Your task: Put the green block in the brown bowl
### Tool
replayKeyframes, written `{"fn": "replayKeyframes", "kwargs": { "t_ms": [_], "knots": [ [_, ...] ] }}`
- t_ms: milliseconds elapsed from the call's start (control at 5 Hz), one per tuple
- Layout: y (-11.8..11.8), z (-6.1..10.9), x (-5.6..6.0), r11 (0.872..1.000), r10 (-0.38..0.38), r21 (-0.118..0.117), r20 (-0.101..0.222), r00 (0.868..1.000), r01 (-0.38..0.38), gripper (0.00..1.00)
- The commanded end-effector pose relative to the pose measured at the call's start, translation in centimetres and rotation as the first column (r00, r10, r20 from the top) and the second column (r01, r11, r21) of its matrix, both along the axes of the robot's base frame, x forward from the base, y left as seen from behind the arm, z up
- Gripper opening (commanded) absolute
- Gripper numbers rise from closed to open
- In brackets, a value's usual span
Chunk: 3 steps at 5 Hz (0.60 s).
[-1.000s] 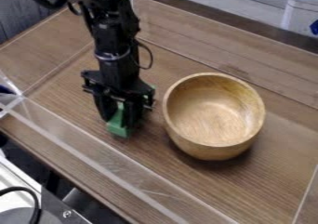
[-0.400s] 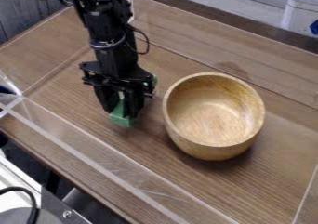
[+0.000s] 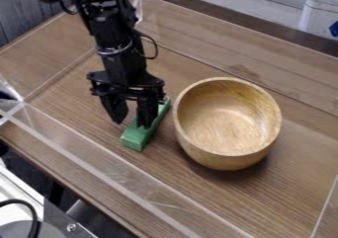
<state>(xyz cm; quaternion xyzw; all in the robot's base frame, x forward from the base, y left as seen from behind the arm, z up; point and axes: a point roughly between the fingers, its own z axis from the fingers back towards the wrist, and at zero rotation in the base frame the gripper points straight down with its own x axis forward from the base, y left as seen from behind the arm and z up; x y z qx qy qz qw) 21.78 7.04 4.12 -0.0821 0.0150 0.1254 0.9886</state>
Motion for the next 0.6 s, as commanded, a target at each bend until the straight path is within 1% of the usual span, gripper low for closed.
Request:
{"fn": "replayKeyframes", "kwargs": {
  "t_ms": [0, 400],
  "knots": [
    [0.23, 1.6, 0.97, 1.0, 0.019, 0.022, 0.03, 0.999, -0.02, 0.0],
    [-0.07, 1.69, 1.05, 0.998, 0.062, 0.034, -0.003, 0.998, -0.061, 0.0]
  ]
}}
